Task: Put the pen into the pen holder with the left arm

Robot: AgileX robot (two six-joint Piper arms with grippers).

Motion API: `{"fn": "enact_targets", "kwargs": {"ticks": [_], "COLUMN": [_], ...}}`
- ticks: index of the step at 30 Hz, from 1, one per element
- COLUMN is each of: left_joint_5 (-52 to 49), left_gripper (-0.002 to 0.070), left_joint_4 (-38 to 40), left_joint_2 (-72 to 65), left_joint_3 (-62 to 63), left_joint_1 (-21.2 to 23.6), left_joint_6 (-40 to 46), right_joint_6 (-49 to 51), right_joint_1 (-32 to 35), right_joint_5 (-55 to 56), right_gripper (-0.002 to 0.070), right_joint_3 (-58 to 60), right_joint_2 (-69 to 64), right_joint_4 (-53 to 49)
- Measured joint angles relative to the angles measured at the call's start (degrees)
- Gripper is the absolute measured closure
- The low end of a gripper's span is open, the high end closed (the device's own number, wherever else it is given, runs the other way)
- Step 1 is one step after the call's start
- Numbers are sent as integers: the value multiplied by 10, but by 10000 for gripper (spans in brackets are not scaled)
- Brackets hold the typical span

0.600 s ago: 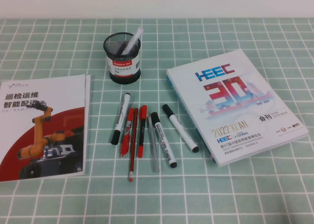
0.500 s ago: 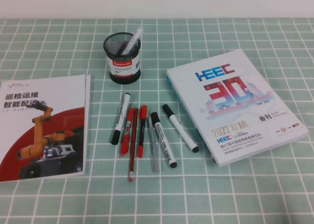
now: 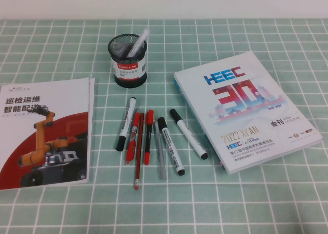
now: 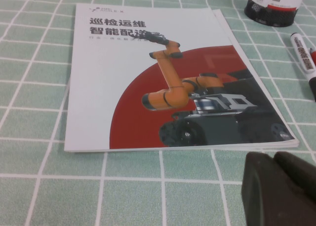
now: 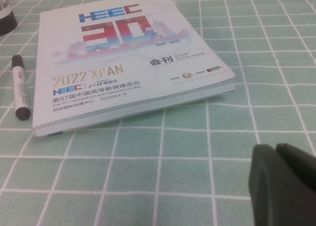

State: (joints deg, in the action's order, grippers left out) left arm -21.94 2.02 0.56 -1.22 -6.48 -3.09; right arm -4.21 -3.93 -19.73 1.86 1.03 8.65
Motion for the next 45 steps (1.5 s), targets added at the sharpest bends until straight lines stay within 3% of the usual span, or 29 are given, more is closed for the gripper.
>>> {"fn": "enact_targets", "kwargs": {"ticks": [28, 36, 45], "left_joint_5": [24, 155, 199], "left_gripper": [675, 675, 675], "left_joint_4": [5, 177, 206], "left_joint_2": [0, 0, 0], "left_joint_3": [-2, -3, -3], "left_joint_1": [0, 0, 0], "left_joint_6": [4, -89, -102], "right_joint_6": [0, 0, 0], "right_joint_1": [0, 0, 0], "right_joint_5": [0, 0, 0], "right_gripper": [696, 696, 696], "right_joint_3": [0, 0, 0], "right_joint_2": [0, 0, 0], "right_joint_4": [0, 0, 0]}}
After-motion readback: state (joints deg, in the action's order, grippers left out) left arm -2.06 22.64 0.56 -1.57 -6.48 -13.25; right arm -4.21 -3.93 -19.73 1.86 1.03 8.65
